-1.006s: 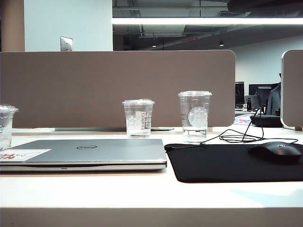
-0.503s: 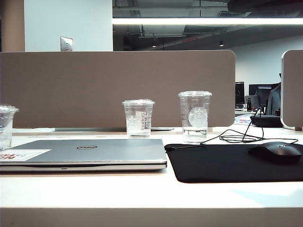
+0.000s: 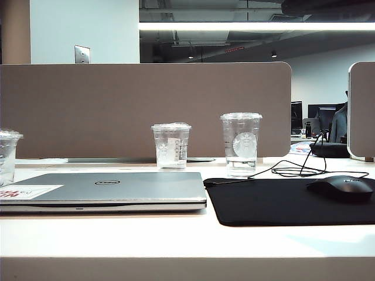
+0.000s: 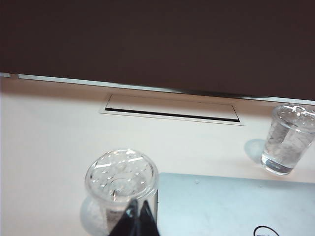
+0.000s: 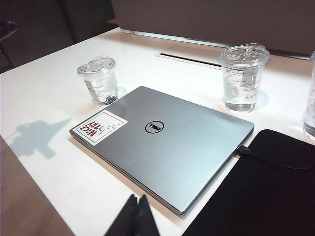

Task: Pick up the coffee cup on the left and place it on the left side of the laptop.

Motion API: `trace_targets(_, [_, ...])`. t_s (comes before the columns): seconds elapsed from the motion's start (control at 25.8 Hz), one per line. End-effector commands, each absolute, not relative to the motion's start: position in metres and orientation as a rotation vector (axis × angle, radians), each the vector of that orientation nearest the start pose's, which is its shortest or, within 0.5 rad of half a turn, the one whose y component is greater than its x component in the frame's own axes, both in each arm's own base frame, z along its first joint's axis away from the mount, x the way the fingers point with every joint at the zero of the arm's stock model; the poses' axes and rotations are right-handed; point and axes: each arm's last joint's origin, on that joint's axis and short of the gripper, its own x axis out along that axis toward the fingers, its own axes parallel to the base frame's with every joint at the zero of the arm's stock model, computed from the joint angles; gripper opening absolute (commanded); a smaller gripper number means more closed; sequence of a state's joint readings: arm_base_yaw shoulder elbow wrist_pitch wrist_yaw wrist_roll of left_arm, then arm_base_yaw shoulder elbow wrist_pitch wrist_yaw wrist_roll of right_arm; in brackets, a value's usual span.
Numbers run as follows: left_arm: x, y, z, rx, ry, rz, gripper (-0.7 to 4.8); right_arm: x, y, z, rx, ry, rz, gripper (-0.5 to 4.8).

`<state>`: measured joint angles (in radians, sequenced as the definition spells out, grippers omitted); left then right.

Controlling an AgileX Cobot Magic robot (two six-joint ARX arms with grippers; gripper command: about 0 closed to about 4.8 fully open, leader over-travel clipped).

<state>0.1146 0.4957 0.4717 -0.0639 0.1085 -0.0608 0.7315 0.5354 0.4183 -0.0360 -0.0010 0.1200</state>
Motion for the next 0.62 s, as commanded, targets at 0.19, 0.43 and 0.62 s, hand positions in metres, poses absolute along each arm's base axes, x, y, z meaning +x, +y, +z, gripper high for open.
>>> trace_targets(0.19, [0.108,0.009,0.263,-0.059,-0.008,0.022,-0.06,0.103,0.093,0.258,0.071,0.168,0.724,-0.04])
trace_targets(0.43, [0.098,0.003,0.242,-0.058,-0.043,-0.004,-0.06,0.103,0.093,0.258,0.07,0.169,0.724,-0.04])
trace_targets(0.62, [0.098,-0.003,0.227,-0.055,-0.041,-0.051,-0.06,0.103,0.093,0.258,0.07,0.169,0.724,-0.04])
